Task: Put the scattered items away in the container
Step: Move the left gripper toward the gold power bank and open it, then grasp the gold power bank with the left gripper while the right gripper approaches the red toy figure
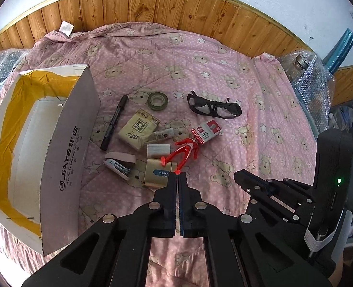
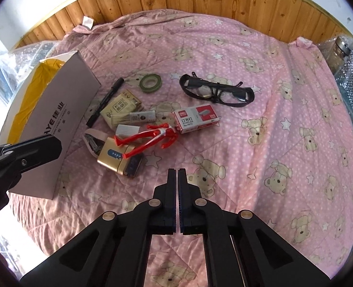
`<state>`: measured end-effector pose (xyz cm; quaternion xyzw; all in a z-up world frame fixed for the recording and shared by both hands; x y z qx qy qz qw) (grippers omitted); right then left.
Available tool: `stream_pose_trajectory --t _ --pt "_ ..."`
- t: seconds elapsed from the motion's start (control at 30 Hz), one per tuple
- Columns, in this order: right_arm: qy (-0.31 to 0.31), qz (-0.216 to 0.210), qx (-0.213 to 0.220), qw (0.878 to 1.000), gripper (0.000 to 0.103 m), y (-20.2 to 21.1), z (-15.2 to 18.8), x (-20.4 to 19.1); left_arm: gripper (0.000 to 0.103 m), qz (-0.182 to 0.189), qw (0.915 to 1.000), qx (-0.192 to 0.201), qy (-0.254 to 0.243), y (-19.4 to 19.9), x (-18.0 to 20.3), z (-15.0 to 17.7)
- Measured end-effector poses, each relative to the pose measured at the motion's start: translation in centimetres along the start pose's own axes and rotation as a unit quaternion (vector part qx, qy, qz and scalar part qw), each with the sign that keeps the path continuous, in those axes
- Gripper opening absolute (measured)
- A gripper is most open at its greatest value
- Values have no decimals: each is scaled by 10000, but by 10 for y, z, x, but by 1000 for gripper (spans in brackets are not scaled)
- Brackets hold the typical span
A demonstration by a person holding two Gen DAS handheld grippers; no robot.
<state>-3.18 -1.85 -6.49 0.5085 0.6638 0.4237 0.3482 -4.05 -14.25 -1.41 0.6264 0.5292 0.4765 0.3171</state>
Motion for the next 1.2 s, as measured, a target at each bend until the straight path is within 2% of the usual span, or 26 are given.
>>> stream_pose_trajectory --t 0.13,0.2,0.23,0.27,0.3,0.8,1.2 --pt "9 -89 0 10000 8 0 -7 -4 5 -16 9999 -85 -61 -4 2 -2" --pt "-19 -192 6 9998 27 0 -10 -5 17 -63 9998 -131 -113 -6 3 -1" --pt "-30 -216 46 9998 47 1 -11 -5 38 -93 9998 -117 -135 -6 4 -1" --pt "-41 -238 86 9997 54 2 -12 -4 56 -100 9998 -59 -157 -5 5 -2" --pt "-48 -282 111 9995 54 2 -13 -4 59 -97 9998 9 -179 -3 6 -2" --pt "-258 -637 -213 9974 54 -22 -14 2 63 -154 9998 -110 4 -16 -1 -3" --pt "-596 -699 -661 9936 54 -61 -20 19 64 -98 9966 -464 673 -60 -52 -18"
Point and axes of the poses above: each gripper's, at about its wrist camera, not at the fingertips, and y roughly against the way its jaws point, x to its right, z to its underside, the point moved 4 cm from there along -y, roughly the way its jaws point, and after that the axes turned 8 degrees about y, right-handed, at the moved point
